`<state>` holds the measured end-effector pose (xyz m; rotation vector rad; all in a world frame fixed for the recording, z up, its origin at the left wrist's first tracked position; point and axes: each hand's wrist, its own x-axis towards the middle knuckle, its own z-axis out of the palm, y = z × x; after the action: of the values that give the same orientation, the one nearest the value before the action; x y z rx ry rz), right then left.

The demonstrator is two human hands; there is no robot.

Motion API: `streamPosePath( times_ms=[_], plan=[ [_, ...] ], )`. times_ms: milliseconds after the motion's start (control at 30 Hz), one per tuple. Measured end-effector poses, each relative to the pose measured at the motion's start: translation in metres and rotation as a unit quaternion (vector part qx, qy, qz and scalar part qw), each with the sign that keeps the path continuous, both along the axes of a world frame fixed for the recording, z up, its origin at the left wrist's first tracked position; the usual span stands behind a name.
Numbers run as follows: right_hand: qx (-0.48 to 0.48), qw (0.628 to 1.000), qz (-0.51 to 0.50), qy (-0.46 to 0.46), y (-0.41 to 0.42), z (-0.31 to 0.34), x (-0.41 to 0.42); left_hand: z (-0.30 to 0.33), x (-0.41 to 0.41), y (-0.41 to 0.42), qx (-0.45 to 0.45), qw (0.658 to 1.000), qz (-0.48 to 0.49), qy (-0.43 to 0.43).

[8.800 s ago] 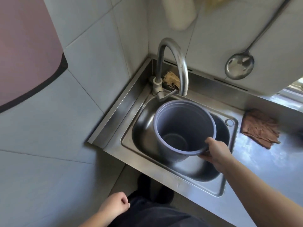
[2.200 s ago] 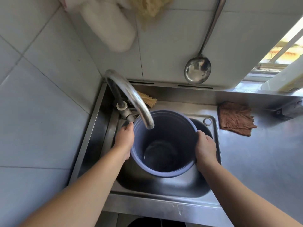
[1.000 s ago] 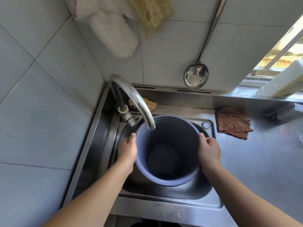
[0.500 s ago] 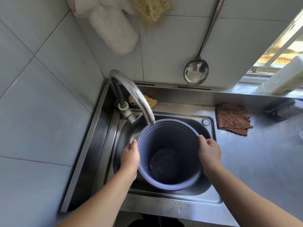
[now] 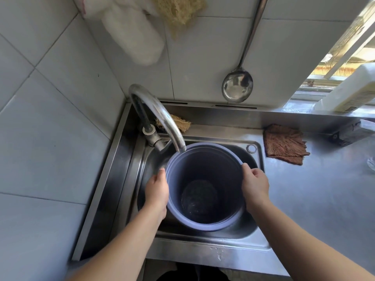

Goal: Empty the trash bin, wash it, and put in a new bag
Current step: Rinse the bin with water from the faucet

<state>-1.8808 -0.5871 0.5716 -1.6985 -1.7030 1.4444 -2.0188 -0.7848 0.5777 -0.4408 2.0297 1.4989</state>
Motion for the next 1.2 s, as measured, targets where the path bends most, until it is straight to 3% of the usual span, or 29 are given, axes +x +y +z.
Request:
streamPosePath(
  times_ms=[200, 400, 767, 967, 1200],
  plan=[
    [-0.011, 0.998, 0.05, 0.033, -0.016, -0.003, -0.003, -0.004, -0.003, -0.023, -0.018, 1.0, 0.014, 0.016],
    [-0.031, 0.999, 0.011, 0.011, 0.011, 0.001, 0.013, -0.005, 0.016, -0.004, -0.015, 1.0, -0.006, 0.018],
    [-0.049, 0.996, 0.025, 0.068, -0.007, 0.006, 0.006, 0.011, 0.008, -0.018, -0.018, 0.997, 0.028, 0.07],
    [-0.054, 0.997, 0.025, 0.049, 0.017, 0.005, 0.034, 0.006, 0.041, -0.005, -0.039, 0.998, -0.005, 0.044],
    [-0.039, 0.993, 0.045, 0.098, 0.024, 0.023, 0.03, 0.025, 0.048, 0.005, -0.016, 0.996, 0.046, 0.076]
  ],
)
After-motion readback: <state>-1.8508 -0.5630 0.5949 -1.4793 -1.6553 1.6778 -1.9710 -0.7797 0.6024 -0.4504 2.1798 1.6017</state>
